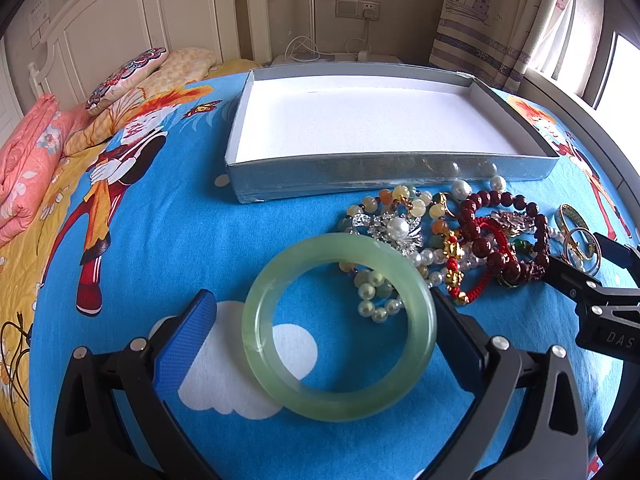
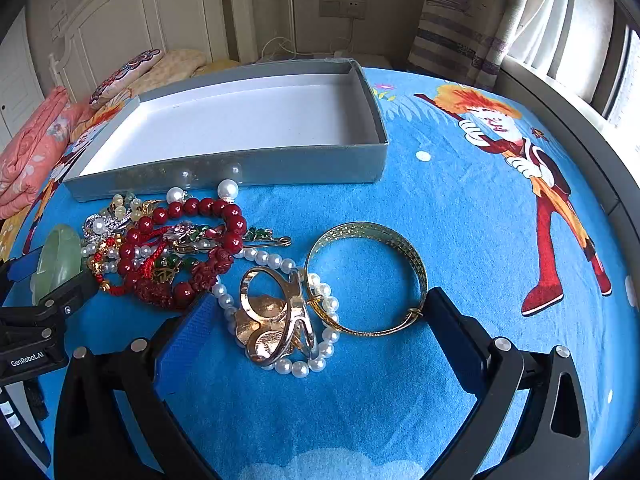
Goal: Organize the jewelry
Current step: 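Hold the green jade bangle in the left gripper while right gripper approaches the gold ring, then close the right gripper on the gold ring in the jewelry pile, then lower the jade bangle into the white tray with left gripper while right gripper drops the gold ring there, then withdraw both open grippers from the tray back toward the jewelry pile, then grasp the red bead bracelet with left gripper while right gripper grasps the gold bangle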
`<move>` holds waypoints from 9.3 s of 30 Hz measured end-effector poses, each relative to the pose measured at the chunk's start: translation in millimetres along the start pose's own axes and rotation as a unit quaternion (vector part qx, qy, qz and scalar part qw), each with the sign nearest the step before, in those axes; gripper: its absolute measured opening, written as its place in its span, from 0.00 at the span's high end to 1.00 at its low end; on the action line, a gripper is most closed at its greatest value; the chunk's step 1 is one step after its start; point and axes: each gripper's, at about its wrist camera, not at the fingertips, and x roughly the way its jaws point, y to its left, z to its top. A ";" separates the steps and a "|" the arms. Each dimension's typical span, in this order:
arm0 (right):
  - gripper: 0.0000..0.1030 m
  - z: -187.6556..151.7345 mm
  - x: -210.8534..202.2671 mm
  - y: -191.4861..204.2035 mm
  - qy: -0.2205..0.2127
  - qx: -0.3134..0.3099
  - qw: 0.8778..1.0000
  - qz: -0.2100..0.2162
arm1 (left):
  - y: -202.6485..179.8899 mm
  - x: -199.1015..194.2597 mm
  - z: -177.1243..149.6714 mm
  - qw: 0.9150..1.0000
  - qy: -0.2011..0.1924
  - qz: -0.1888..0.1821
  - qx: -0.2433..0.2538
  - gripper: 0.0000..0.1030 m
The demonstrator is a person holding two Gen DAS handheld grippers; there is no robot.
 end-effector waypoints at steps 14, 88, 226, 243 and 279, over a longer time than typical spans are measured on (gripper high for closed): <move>0.04 0.2 0.2 0.2 0.000 0.000 1.000 0.000 | 0.0 0.0 0.0 1.000 0.000 0.000 0.000 0.02; 0.04 -34.0 -48.3 -22.8 -0.058 -0.024 0.992 0.106 | 22.3 -21.5 -9.2 0.992 -0.038 -0.117 0.007 0.24; 0.30 6.8 -21.6 4.1 -0.010 -0.179 0.983 0.048 | -23.3 3.8 28.9 0.995 -0.022 0.037 0.085 0.24; 0.17 -72.3 -110.9 1.4 -0.121 -0.139 0.977 0.107 | -16.1 -72.0 -61.5 0.998 -0.057 -0.024 0.032 0.10; 0.89 -152.3 -122.7 -9.7 -0.082 -0.193 0.968 0.138 | -1.3 -112.8 -85.4 0.975 -0.159 -0.157 0.017 0.02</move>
